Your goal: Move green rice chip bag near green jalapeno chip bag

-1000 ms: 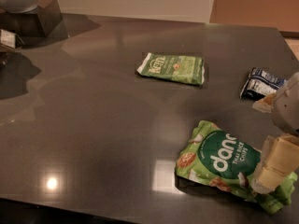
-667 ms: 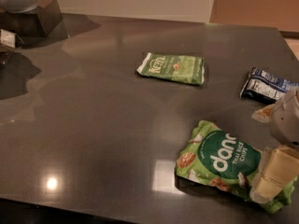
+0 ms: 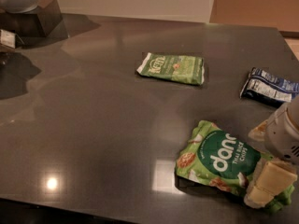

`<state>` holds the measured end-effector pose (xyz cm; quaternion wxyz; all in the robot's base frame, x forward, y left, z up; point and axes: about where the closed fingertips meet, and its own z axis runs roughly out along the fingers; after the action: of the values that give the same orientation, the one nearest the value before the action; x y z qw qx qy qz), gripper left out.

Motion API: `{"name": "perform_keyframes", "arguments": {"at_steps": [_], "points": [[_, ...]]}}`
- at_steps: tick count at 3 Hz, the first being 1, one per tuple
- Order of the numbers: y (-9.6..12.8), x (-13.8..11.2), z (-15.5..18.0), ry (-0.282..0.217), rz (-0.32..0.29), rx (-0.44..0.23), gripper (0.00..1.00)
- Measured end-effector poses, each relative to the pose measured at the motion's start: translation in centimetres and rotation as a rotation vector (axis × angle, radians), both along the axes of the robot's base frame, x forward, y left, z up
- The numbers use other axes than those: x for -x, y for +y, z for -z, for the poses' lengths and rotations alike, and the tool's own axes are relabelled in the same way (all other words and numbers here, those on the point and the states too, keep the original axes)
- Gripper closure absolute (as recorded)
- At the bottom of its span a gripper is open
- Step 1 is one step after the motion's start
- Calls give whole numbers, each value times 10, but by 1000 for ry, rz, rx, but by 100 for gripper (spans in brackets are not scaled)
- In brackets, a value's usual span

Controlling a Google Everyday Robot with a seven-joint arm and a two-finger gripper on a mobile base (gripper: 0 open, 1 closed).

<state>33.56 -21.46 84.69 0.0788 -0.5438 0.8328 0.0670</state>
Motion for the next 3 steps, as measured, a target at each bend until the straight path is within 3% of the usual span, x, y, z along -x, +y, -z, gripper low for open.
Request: {"name": "perform_keyframes", "arguments": {"at_steps": [2,3], "points": [[3,1,0,23,34,25,61],[8,-16,-20,-1,50,38,85]]}}
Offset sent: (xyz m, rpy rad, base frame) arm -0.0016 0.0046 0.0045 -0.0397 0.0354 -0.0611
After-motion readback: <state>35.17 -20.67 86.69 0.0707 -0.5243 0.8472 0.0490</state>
